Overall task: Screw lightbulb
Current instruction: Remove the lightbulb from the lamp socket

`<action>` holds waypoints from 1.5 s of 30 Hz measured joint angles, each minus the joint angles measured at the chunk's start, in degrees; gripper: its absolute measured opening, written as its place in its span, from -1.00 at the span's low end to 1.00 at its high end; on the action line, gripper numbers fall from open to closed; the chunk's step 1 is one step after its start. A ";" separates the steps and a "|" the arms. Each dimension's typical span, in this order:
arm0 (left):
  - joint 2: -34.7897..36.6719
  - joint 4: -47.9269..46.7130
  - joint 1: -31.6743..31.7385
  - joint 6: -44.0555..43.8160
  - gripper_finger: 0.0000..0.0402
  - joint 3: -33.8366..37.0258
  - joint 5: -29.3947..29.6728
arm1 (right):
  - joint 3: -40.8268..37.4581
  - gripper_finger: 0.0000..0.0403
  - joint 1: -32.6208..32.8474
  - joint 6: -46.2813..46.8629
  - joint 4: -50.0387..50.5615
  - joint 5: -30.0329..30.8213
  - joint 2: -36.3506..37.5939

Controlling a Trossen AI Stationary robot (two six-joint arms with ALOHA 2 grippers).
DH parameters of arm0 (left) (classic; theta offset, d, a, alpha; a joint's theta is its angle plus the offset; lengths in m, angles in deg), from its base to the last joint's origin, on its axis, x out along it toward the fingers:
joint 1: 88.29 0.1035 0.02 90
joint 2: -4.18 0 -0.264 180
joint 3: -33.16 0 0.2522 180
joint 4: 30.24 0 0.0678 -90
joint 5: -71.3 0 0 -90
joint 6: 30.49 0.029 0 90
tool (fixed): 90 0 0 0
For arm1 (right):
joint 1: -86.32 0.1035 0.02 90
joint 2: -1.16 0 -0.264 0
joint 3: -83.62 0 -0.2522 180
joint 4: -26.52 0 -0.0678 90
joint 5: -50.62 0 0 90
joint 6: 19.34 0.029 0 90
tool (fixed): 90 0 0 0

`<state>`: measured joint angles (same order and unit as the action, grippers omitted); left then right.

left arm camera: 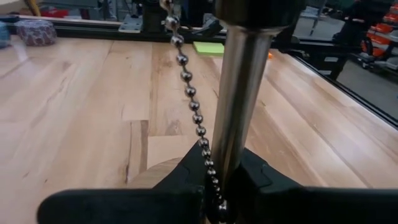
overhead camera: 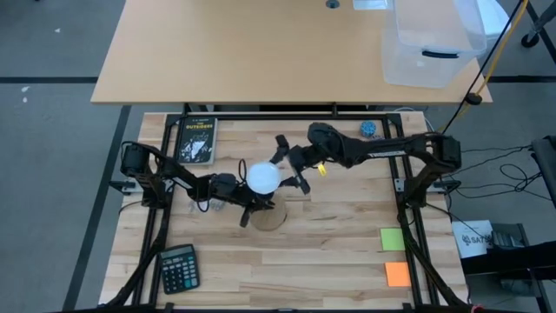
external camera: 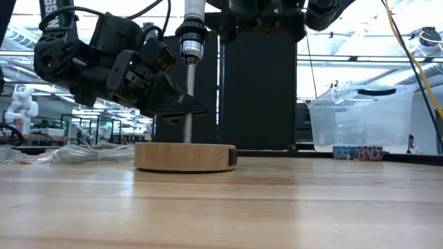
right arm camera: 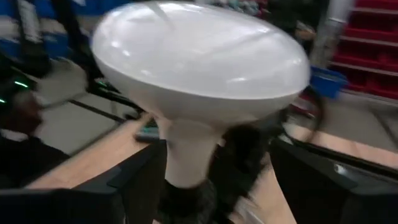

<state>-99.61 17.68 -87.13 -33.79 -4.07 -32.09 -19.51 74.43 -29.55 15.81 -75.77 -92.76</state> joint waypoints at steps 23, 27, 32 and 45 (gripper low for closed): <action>0.00 0.06 0.10 -1.53 -0.84 -0.06 14.48 | -0.17 0.37 12.85 2.23 25.40 36.40 8.76; 0.00 0.06 0.10 -1.53 -0.84 -0.06 14.93 | -0.17 0.37 15.75 4.12 22.35 44.72 7.99; 0.00 0.06 0.10 -1.93 -0.84 -0.06 15.84 | -0.81 0.37 18.63 8.21 21.22 54.49 6.31; -0.04 0.43 0.21 -2.45 -0.84 -0.06 18.74 | -22.42 0.37 23.03 11.61 -23.76 66.52 5.97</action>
<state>-99.65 18.11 -86.92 -36.25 -4.13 -13.34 -41.93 97.46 -17.94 -7.95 -9.25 -86.80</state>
